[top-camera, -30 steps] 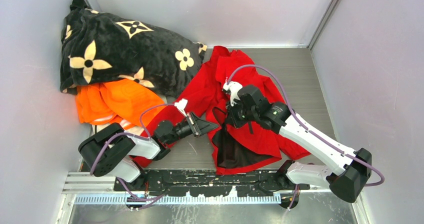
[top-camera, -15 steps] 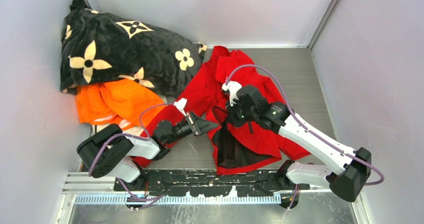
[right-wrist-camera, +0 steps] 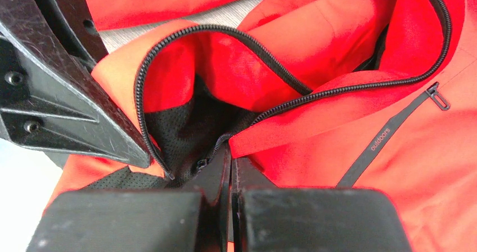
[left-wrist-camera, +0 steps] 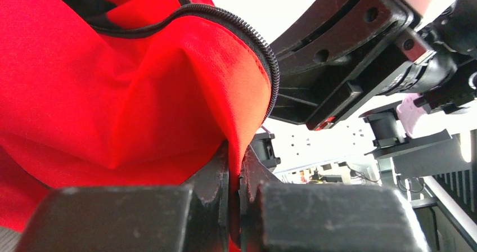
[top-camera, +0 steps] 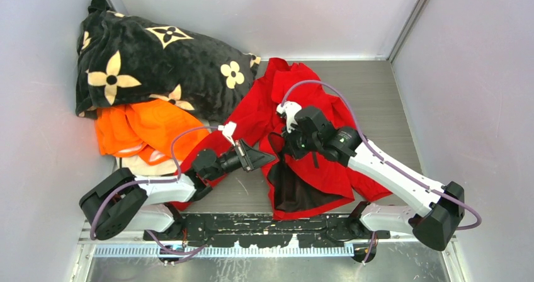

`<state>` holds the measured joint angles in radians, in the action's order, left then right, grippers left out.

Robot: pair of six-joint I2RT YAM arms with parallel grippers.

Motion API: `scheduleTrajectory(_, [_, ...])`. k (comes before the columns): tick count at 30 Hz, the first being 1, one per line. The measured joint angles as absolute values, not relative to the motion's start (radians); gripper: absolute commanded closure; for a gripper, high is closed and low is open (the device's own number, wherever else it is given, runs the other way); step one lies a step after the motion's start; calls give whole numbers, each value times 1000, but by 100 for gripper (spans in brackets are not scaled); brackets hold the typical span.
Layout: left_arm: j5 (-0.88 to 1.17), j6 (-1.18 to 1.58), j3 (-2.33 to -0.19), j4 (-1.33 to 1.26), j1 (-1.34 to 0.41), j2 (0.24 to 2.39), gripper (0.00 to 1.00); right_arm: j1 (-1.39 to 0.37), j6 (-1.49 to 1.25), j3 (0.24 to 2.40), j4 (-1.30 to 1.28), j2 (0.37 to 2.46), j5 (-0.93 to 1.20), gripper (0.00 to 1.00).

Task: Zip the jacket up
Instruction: Insert the zipper into the jacket.

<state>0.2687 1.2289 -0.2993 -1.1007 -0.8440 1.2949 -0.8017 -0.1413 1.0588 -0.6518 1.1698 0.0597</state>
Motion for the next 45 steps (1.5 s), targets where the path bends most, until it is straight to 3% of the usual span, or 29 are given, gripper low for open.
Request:
scheduleTrajectory(17, [228, 1168, -323, -922, -859, 1230, 98, -802, -157, 1063, -652, 1172, 57, 99])
scheduleTrajectory(45, [188, 1165, -344, -899, -870, 1230, 98, -806, -169, 1063, -651, 1172, 57, 99])
